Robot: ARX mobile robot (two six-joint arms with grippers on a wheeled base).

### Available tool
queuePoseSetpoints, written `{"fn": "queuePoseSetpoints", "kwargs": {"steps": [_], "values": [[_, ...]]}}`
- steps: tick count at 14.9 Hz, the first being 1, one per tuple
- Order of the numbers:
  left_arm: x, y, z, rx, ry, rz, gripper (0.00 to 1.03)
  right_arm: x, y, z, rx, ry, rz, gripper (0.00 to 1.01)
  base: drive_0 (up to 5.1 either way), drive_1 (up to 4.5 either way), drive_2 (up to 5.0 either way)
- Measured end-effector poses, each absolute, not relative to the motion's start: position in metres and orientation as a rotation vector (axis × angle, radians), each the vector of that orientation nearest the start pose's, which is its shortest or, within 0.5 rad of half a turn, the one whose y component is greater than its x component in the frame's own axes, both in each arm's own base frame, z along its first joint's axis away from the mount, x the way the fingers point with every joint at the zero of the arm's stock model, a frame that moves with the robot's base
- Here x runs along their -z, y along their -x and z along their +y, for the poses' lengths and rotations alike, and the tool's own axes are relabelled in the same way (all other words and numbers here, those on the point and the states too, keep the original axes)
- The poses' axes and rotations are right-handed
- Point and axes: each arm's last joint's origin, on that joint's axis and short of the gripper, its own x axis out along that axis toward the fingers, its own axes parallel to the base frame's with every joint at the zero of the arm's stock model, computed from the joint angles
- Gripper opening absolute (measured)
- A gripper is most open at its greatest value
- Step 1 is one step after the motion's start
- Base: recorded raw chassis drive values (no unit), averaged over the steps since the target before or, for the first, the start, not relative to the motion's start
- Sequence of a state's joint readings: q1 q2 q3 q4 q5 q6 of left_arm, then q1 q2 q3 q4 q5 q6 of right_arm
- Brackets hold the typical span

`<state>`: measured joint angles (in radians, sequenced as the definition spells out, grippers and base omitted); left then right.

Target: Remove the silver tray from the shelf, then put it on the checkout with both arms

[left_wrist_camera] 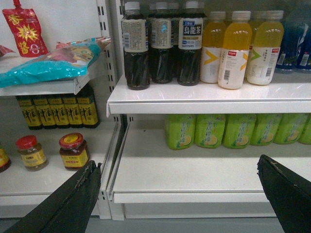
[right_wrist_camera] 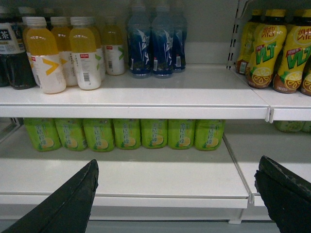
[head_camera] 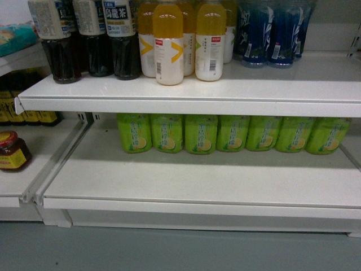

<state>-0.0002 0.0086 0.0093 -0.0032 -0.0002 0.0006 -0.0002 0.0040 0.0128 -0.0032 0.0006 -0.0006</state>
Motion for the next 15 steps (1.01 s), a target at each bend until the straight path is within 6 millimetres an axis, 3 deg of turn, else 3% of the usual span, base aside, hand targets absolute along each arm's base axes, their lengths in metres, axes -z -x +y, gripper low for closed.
{"fn": "queuePoseSetpoints", "kwargs": {"steps": [15], "values": [[-0.1656,-0.0977,0.0000,0.000,0.000,0.003,0.98,-0.1672,-0.0972,0.0000,0.000,0.002,-0.006,0.98,0.0,0.00,0.0]]}}
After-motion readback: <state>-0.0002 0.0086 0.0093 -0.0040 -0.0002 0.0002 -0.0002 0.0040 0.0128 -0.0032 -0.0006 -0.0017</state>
